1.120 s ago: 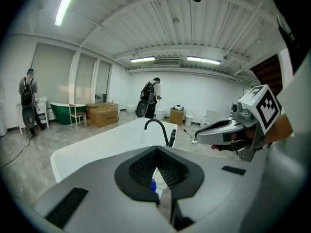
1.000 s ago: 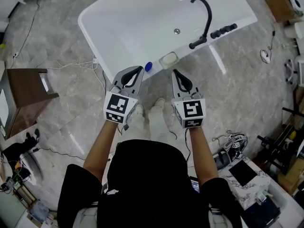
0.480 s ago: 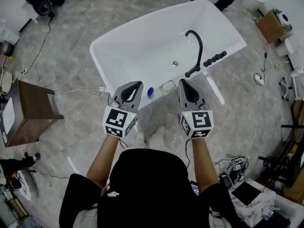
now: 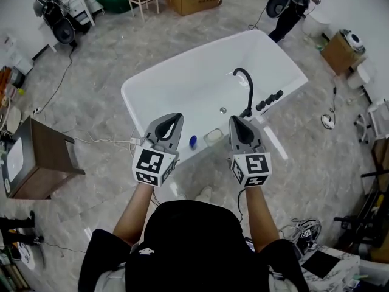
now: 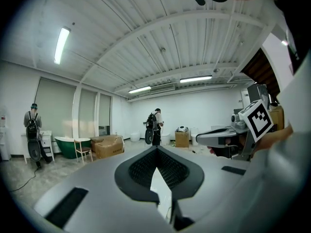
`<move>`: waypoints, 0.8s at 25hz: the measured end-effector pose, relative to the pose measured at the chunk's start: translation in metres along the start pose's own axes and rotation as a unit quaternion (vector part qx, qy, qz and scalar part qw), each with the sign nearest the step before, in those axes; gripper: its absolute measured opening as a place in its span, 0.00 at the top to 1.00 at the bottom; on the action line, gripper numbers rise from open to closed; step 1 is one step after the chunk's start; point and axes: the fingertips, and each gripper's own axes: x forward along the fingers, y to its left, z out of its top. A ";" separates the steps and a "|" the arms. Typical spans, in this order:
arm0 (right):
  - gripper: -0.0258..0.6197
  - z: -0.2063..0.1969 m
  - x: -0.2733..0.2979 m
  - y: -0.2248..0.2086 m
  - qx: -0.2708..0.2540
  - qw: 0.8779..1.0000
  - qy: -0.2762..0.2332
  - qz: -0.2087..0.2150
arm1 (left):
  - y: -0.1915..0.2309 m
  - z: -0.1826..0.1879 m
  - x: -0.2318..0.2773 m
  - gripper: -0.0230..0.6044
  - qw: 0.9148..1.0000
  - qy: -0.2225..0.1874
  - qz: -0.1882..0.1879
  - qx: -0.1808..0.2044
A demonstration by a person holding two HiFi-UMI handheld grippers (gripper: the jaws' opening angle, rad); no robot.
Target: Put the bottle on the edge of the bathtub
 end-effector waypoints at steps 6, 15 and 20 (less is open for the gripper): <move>0.93 0.018 -0.005 0.005 -0.007 1.000 -0.014 -0.001 | -0.002 0.019 -0.005 0.94 1.000 -0.022 -0.004 -0.006; 0.93 0.030 -0.005 0.012 -0.018 1.000 -0.025 -0.006 | -0.002 0.028 -0.010 0.94 1.000 -0.028 -0.004 -0.002; 0.93 0.033 -0.007 0.012 -0.013 0.999 -0.029 -0.008 | -0.008 0.034 -0.010 0.94 0.999 -0.032 -0.007 -0.003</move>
